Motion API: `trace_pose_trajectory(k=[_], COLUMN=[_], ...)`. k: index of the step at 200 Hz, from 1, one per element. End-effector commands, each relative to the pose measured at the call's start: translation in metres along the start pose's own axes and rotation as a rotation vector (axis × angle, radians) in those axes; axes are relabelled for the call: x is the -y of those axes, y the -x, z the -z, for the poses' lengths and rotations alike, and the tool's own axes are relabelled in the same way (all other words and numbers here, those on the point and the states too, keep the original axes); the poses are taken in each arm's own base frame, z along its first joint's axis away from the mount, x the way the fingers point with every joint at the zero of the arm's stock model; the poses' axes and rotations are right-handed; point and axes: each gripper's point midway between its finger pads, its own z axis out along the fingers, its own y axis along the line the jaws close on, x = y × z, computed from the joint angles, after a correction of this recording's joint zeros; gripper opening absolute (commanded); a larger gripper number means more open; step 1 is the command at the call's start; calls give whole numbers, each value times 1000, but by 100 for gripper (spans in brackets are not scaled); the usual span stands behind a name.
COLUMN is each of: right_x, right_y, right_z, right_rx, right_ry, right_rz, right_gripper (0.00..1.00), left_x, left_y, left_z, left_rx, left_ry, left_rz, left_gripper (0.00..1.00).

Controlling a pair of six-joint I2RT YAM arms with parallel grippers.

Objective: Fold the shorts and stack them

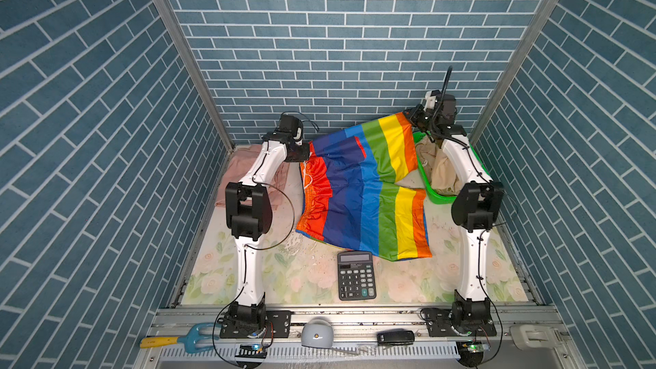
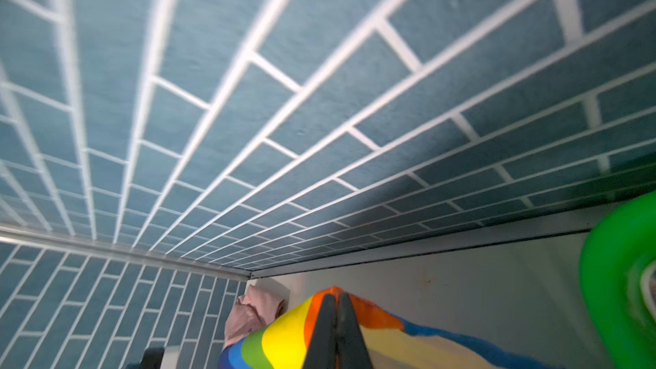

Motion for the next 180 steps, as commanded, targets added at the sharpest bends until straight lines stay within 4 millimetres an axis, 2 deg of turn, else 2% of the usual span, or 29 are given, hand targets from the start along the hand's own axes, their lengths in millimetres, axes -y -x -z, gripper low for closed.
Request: trace_pose_trajectory(k=[1, 18, 20, 24, 28, 41, 66, 92, 100, 117, 138, 161, 180], right_x=[33, 45, 44, 49, 50, 66, 89, 108, 112, 117, 117, 111, 108], right_y=[-32, -76, -76, -91, -96, -130, -169, -200, -208, -219, -221, -215, -210], right_z=[23, 34, 35, 38, 41, 52, 77, 103, 110, 120, 123, 121, 122], right_rx=[-64, -129, -129, -155, -163, -217, -267, -298, -305, -323, -332, -328, -321], right_ry=[-85, -109, -107, -119, -124, -166, -226, -288, -304, -323, -324, -311, -310], right_rz=[54, 51, 55, 59, 65, 63, 38, 20, 17, 18, 28, 34, 47], right_gripper=[0, 0, 0, 0, 0, 0, 0, 0, 0, 0, 0, 0, 0], left_x=[-39, -46, -48, -51, -54, -66, -82, -75, -70, -54, -30, -13, -15], left_y=[-23, -42, -43, -49, -54, -65, -80, -89, -93, -94, -88, -78, -74], left_z=[0, -7, -7, -9, -9, -8, -1, 5, 6, 9, 13, 21, 28], left_rx=[-80, -124, -126, -140, -149, -168, -185, -176, -174, -151, -117, -112, -109], left_ry=[121, 141, 145, 155, 164, 187, 207, 158, 134, 44, -97, -204, -259], left_rz=[63, 67, 67, 68, 70, 87, 136, 156, 173, 210, 271, 338, 409], left_gripper=[0, 0, 0, 0, 0, 0, 0, 0, 3, 9, 17, 43, 66])
